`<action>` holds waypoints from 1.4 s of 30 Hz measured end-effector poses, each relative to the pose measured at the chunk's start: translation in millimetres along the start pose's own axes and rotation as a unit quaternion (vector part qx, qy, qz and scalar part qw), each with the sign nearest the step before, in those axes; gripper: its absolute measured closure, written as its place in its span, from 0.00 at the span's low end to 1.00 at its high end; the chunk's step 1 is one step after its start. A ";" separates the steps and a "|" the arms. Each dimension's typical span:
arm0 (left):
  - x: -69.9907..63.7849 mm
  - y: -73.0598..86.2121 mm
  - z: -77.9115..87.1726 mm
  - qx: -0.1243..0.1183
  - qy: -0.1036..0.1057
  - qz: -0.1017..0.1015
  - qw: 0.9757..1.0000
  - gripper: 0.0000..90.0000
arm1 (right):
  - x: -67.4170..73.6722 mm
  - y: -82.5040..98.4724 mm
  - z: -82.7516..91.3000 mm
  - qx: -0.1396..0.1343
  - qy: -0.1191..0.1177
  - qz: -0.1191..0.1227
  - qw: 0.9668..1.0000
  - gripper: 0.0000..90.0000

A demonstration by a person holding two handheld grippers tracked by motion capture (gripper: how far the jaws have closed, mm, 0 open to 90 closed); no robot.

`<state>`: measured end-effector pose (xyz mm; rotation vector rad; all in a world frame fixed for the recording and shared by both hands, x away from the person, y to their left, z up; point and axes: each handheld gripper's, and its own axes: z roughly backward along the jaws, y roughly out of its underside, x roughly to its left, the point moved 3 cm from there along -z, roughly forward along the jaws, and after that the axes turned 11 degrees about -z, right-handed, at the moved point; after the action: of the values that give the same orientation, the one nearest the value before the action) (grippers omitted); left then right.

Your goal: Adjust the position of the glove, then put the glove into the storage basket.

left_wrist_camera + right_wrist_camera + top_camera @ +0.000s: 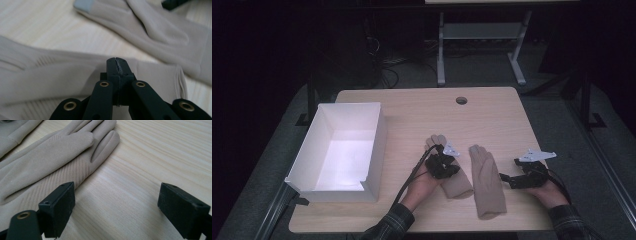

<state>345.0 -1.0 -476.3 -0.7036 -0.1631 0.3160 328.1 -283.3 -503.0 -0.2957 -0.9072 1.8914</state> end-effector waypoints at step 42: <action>57.4 64.4 48.7 0.025 -0.109 0.119 0.987 0.73 | 19.7 -7.7 10.1 0.029 -0.093 0.030 0.995 0.94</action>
<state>371.8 94.3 -479.6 -0.6394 -0.2797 0.6241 318.0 -269.3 -487.1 -0.1141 -0.9738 2.0209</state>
